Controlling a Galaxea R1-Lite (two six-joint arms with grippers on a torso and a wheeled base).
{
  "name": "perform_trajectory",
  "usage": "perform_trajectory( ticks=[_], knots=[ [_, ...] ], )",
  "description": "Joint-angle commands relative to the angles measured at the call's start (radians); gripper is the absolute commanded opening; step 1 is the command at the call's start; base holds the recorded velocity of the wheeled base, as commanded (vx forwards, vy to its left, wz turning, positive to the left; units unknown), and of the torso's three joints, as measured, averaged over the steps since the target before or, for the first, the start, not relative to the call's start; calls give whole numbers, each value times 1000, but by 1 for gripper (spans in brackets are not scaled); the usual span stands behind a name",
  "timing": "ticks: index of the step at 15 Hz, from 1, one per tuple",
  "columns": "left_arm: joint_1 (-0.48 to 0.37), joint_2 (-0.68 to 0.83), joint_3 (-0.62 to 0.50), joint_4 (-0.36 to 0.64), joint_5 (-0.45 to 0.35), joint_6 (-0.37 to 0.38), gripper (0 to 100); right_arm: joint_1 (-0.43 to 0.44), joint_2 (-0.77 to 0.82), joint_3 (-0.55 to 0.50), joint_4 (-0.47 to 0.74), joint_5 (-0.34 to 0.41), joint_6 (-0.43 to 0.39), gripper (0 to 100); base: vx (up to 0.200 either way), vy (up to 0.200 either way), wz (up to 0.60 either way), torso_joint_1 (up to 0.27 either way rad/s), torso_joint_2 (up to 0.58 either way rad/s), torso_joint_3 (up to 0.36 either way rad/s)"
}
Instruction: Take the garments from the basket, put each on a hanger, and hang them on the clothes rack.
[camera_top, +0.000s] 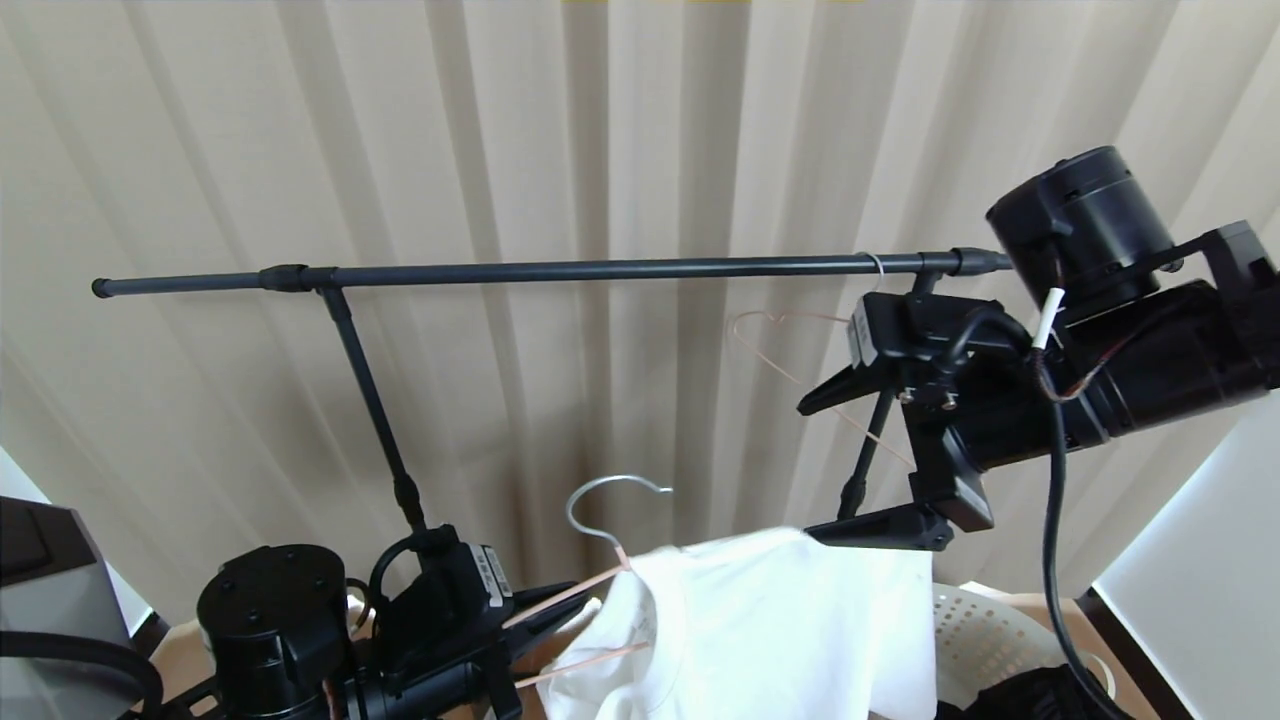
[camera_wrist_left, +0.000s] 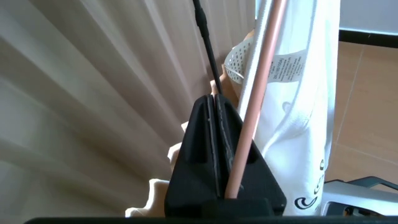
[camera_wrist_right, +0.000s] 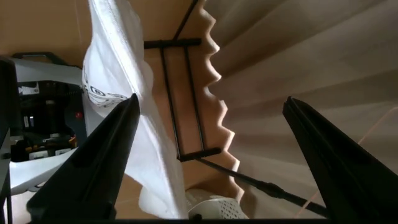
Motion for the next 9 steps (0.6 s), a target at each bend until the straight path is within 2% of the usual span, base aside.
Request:
perform_trajectory(
  ticks=[1,9],
  knots=[
    [-6,0,2,-1,2,-1,0,37,54,-3,5,1,0,100,0,0,0,0,0,0],
    [-18,-6,2,-1,5,-2,0,90,131,0,-6,-1,20,100,0,0,0,0,0,0]
  ],
)
